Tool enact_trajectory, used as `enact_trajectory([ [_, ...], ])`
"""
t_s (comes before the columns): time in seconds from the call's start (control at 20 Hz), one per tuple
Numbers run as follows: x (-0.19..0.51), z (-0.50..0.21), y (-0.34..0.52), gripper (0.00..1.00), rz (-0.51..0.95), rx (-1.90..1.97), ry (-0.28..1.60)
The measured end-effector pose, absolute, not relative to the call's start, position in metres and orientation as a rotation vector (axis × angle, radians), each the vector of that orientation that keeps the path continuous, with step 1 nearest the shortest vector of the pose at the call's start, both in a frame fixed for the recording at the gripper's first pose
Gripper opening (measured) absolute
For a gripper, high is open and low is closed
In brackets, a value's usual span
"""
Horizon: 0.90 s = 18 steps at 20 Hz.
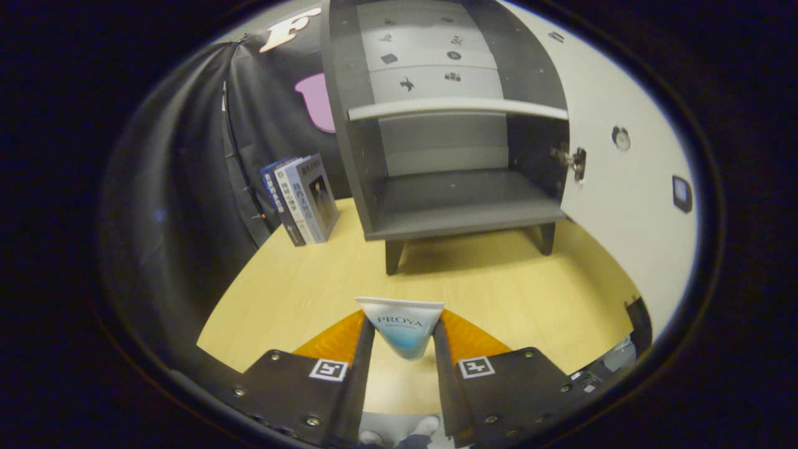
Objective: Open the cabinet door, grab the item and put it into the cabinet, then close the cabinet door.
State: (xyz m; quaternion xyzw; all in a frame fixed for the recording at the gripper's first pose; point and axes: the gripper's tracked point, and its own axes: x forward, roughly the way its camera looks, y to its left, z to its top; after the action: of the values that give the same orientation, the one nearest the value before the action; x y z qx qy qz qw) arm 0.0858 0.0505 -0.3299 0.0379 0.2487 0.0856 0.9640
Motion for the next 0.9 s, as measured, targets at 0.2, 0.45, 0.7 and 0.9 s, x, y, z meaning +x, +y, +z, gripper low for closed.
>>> enact_trajectory([
  [0.2,0.114,-0.226,0.035,0.50,0.182,0.040,0.368],
  [0.45,0.156,-0.146,0.021,0.50,0.200,0.038,0.312],
  [0.7,0.206,-0.093,0.007,0.49,0.217,0.020,0.292],
  [0.9,0.264,-0.071,-0.008,0.49,0.226,0.045,0.309],
])
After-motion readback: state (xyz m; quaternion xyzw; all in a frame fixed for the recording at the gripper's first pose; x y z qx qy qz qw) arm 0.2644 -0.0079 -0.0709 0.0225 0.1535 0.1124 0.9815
